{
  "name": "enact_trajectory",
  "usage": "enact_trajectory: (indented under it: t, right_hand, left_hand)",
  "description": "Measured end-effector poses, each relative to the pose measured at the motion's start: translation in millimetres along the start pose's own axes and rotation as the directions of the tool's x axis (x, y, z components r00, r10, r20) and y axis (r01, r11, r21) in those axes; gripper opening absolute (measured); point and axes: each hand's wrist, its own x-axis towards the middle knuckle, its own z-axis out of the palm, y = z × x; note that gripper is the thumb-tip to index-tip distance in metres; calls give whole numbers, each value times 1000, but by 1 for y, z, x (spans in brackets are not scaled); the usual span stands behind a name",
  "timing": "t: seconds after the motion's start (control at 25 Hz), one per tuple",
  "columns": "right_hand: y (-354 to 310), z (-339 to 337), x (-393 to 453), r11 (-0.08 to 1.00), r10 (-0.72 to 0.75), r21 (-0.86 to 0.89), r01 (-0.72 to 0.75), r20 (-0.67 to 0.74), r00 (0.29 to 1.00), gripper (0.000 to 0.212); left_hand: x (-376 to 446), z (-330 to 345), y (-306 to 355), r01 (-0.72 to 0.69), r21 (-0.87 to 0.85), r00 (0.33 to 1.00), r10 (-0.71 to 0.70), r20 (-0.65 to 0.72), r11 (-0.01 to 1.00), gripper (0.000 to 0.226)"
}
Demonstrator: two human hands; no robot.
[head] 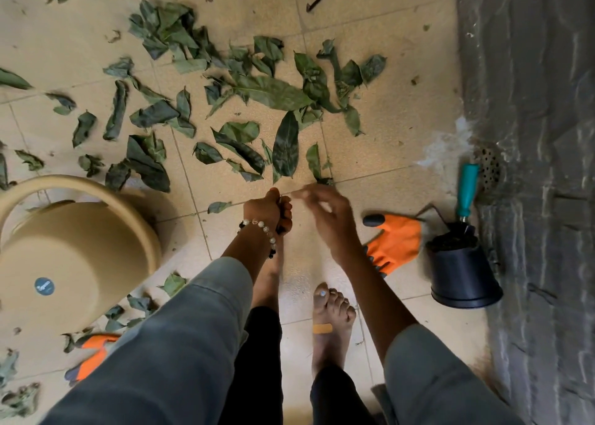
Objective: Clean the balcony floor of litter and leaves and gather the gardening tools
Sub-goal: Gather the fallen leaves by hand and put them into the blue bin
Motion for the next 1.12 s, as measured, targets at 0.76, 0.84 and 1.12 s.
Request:
enact_trajectory:
  t: [0.76, 0.84, 1.12]
  right_hand:
    - [14, 25, 102, 695, 28, -711, -110, -126, 992, 25]
    - [17, 18, 98, 746, 9, -661, -80, -111, 994, 15]
    - [-57, -14, 28, 929, 346, 128, -347, 34, 938, 7]
  left_hand:
    - [41, -51, 17, -130, 172, 991, 132, 4, 976, 43]
    - [40, -52, 19, -137, 183, 990, 138, 9, 973, 46]
    - [-25, -21, 26, -85, 45, 996, 86, -4, 995, 29]
